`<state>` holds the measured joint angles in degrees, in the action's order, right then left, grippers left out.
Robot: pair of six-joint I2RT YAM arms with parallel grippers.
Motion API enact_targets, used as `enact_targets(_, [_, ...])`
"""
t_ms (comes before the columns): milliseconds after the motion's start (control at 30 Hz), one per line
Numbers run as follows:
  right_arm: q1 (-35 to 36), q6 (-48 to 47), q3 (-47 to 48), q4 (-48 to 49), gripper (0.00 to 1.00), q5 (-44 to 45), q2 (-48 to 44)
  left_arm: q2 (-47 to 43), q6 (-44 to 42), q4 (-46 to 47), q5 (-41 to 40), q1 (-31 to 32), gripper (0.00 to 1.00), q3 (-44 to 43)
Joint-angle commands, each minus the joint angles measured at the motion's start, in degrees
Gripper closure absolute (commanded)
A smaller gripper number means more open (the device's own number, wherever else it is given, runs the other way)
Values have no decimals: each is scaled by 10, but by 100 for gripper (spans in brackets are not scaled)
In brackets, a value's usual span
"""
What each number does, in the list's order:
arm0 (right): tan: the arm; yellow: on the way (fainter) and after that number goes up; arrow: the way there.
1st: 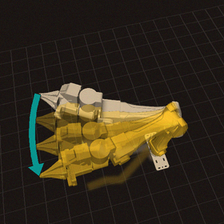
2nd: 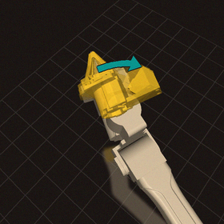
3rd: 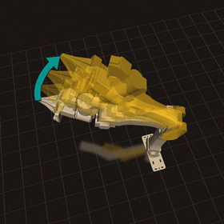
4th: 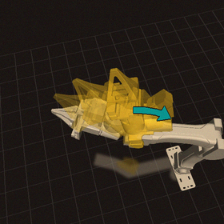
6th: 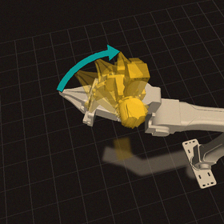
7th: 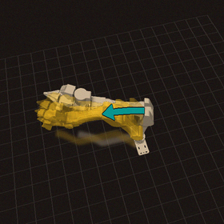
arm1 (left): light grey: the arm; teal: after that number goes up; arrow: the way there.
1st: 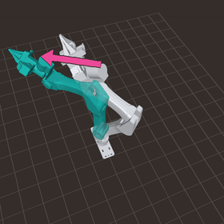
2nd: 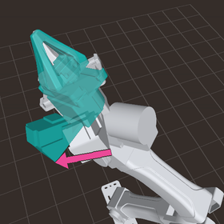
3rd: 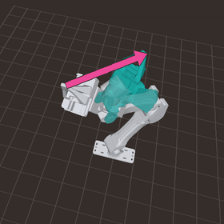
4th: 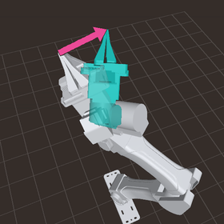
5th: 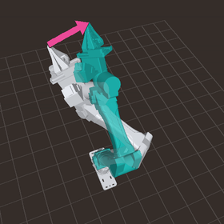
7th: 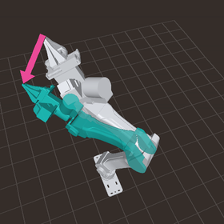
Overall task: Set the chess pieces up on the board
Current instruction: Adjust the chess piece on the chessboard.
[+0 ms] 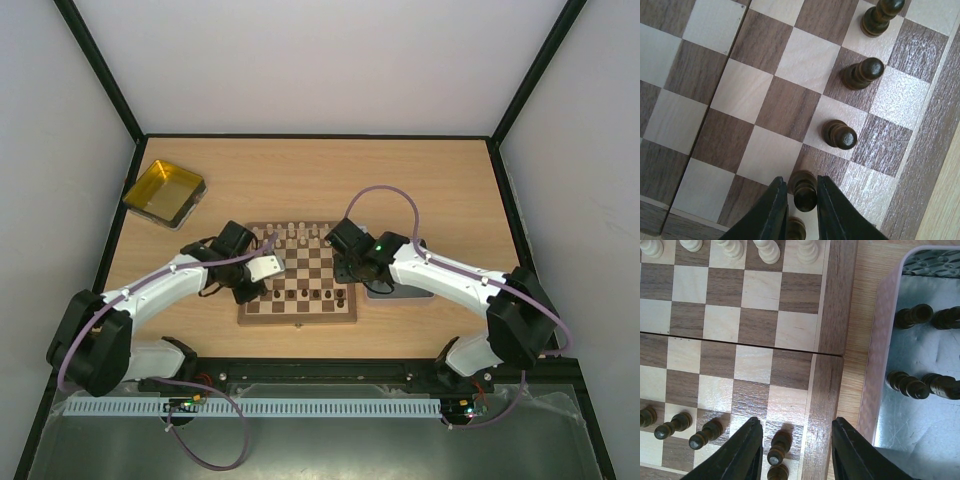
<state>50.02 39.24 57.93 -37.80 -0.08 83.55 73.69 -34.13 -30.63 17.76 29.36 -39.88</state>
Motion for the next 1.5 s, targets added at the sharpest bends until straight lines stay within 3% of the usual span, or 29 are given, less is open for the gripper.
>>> enact_targets(0, [3, 7, -11, 6, 63, 8, -15, -7, 4, -6, 1, 4, 81, 10])
enact_targets(1467, [3, 11, -11, -1, 62, 27, -20, -5, 4, -16, 19, 22, 90, 10])
